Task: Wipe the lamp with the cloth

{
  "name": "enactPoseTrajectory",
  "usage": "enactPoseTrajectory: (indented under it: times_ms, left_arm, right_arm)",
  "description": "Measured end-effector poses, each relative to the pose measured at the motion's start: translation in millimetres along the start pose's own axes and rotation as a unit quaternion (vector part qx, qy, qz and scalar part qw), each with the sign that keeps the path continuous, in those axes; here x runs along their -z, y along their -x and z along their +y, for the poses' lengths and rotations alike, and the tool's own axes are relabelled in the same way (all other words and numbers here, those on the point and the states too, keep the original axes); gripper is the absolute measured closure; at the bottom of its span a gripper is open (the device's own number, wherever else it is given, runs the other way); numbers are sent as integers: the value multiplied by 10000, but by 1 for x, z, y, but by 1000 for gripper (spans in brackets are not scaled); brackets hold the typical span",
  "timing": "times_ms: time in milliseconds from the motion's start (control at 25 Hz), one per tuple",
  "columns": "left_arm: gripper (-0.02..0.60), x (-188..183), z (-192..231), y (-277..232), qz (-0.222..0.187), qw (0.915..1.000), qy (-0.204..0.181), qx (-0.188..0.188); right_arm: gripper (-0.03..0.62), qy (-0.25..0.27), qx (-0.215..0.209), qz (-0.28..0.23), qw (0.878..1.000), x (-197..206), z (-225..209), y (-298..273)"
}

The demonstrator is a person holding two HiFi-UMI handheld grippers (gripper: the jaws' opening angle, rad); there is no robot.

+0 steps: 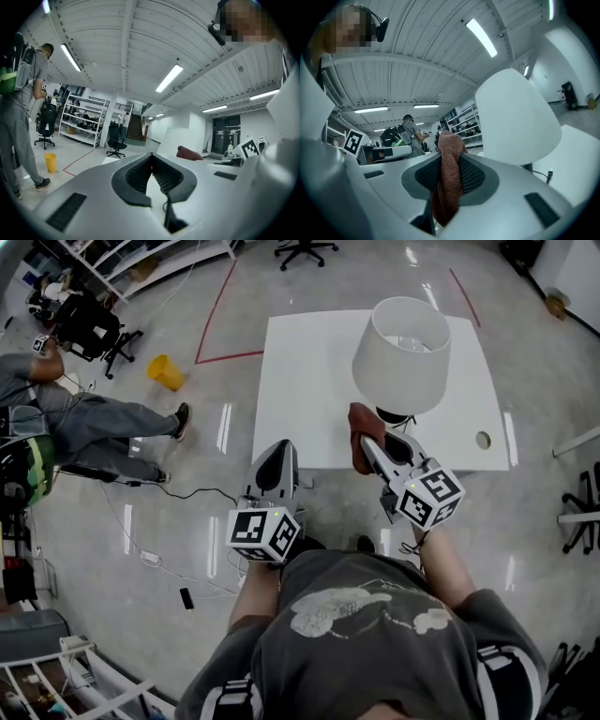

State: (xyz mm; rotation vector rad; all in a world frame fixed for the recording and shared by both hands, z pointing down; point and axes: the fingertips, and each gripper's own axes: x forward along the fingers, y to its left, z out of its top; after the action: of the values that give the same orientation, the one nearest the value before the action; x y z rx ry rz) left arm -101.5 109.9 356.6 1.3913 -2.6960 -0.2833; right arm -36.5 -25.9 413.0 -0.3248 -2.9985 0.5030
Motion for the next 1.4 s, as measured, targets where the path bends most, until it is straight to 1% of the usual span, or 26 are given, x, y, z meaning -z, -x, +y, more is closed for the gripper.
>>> enactPoseTrajectory:
  times_ms: [200, 400, 560, 760, 880, 1080, 1280, 1400]
  left_arm:
    - [574, -14, 45, -21, 136, 9990, -42, 430]
    - [574, -22, 90, -46, 304, 9960, 13, 836]
    - [574, -26, 118, -71, 406, 9900, 49, 1352]
    - [574, -30, 141, -94, 510, 9796, 37, 1942]
    - [574, -23, 139, -98, 631, 9728, 39, 2228]
    - [574, -22, 122, -120, 716, 9660, 82, 2484]
    - [574, -28, 96, -147, 747, 9612, -9, 2655]
    - [574, -31, 77, -157, 731, 9573, -94, 2795]
  right_arm:
    - [508, -60, 381, -42, 9992, 0, 12, -40]
    - [508, -146, 942, -136, 9954, -4, 11, -80]
    - [508, -184, 1538, -280, 9875, -8, 6, -102]
    - [508, -319, 2184, -501, 9740, -3, 6, -119]
    - [508, -409, 2454, -558, 9670, 8, 12, -113]
    - [508, -328, 2720, -396, 9609, 9, 6, -109]
    - [508, -371, 2767, -631, 9582, -11, -10, -109]
    - [508, -256, 2735, -576, 9598, -16, -19, -111]
